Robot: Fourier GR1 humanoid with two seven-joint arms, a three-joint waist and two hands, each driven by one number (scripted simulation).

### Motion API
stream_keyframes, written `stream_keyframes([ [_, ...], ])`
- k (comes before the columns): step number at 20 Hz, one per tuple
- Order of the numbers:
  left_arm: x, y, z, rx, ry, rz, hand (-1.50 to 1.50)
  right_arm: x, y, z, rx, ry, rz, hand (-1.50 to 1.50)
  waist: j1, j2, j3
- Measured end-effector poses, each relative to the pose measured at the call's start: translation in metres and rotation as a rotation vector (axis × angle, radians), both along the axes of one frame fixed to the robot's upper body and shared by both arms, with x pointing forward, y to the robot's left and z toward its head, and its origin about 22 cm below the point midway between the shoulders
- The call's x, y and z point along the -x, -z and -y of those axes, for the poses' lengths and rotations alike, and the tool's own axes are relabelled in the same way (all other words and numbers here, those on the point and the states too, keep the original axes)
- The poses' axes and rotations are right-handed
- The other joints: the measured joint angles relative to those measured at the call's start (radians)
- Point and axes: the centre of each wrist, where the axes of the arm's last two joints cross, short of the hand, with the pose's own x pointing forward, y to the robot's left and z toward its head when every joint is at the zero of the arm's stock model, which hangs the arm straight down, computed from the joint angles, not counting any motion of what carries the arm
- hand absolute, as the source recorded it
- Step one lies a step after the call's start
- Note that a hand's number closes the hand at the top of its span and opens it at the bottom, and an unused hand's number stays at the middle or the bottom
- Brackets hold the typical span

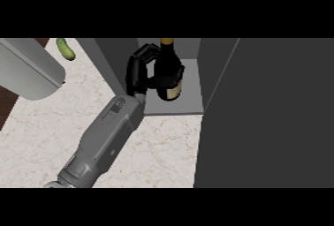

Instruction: Pick up the wine, place it into the cabinet and close the cabinet

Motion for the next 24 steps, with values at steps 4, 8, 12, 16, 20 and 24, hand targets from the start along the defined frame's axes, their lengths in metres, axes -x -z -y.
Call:
stream_keyframes([
  [4,-0.008,0.003,0.000,-0.032,-0.023,0.014,1.50,0.002,0.004,0.001,0.006,-0.008,-0.005,-1.50,-0.005,0.002,0.000],
  [8,-0.018,-0.001,-0.002,-0.064,-0.057,0.050,1.50,0.000,0.003,0.000,0.004,-0.014,0.002,-1.50,-0.010,0.005,0.000],
  [12,-0.023,0.000,-0.004,-0.082,-0.086,0.078,1.50,-0.001,0.003,-0.002,-0.006,-0.021,0.000,-1.50,-0.011,0.006,0.000],
  [16,-0.030,-0.003,-0.003,-0.088,-0.104,0.085,1.50,-0.001,0.003,-0.003,-0.003,-0.030,0.001,-1.50,-0.018,0.008,0.000],
  [20,-0.032,-0.005,-0.002,-0.050,-0.121,0.051,1.50,-0.001,0.002,-0.006,-0.016,-0.040,-0.009,-1.50,-0.023,0.009,0.000],
  [24,-0.033,-0.001,-0.006,0.016,-0.121,0.017,1.50,-0.001,0.001,-0.009,-0.018,-0.054,-0.002,-1.50,-0.026,0.011,0.000],
])
